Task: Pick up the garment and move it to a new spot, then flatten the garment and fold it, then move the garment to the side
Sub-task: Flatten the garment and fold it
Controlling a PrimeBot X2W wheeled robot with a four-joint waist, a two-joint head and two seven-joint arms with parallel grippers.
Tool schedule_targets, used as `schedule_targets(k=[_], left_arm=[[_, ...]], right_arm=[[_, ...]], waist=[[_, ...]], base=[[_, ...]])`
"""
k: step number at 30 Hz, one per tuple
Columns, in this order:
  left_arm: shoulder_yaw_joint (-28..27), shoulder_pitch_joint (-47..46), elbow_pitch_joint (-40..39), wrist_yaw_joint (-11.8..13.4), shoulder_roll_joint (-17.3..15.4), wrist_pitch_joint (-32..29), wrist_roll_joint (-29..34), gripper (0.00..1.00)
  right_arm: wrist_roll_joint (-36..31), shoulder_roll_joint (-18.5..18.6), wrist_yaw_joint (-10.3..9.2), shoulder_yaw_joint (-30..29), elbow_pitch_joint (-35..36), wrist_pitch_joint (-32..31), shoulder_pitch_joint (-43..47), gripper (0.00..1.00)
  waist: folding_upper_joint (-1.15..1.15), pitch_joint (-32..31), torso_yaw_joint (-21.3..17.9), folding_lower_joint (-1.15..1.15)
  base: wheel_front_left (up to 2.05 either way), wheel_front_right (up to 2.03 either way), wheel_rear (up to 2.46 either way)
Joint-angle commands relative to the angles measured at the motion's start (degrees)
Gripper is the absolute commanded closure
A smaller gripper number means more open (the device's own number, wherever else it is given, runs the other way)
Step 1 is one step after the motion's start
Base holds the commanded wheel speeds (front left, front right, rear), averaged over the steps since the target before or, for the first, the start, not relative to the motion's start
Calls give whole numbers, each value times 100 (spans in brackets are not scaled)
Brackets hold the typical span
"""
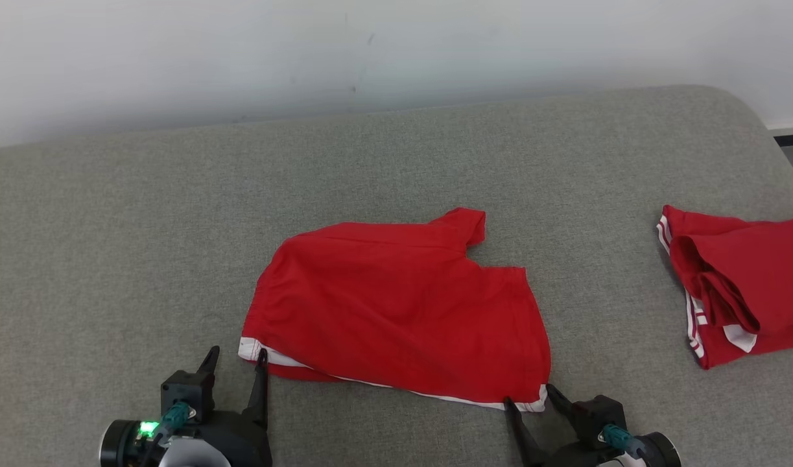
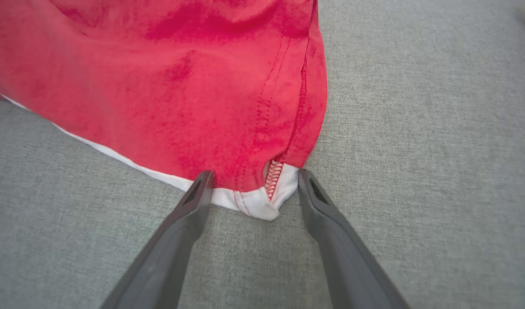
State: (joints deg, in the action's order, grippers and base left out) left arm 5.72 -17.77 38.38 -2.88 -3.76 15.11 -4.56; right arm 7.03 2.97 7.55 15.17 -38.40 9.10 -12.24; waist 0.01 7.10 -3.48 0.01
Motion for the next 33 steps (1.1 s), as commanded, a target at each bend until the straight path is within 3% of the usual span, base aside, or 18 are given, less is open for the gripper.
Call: schedule_targets(k=[1,8,9,10,11,13,20,24,33], left_arm=[[3,-34,-3,12,14,0,7,0],[70,-110,77,-59,30,0,-19,0],[80,-121,106,-47,33,0,-27,50],[80,-121,106,-47,33,0,-27,50],[100,-161,208,-92,38,0,-48,100],[114,-207,294,-106,44,0,-82,100],[-11,-81,267,-56,52,0,-288,100],[-73,109,41,-160,75,0,-599,100],[125,351,-838,-358,85,0,-1862,100]], right_arm=[[50,-12,-16,41,-109,-2,81,0],[114,-10,-16,90,-169,22,-9,0],[116,-10,-16,102,-173,25,-30,0],[116,-10,-16,102,-173,25,-30,0],[137,-10,-16,129,-188,19,-74,35],[160,-10,-16,164,-213,2,-99,100],[220,-7,-16,152,-148,108,-112,100],[304,-6,-16,82,95,162,0,100],[534,60,-16,-204,1445,-3,334,100]], waist=[[-1,-17,-11,-1],[-1,-4,-79,-1],[-1,2,-88,-1],[-1,2,-88,-1],[-1,13,-104,-1],[-1,18,-111,-1],[-1,-33,-90,-1],[-1,-138,-97,-1],[-1,-423,-127,-1]], base=[[0,0,0],[0,0,0],[0,0,0],[0,0,0],[0,0,0],[0,0,0],[0,0,0],[0,0,0],[0,0,0]])
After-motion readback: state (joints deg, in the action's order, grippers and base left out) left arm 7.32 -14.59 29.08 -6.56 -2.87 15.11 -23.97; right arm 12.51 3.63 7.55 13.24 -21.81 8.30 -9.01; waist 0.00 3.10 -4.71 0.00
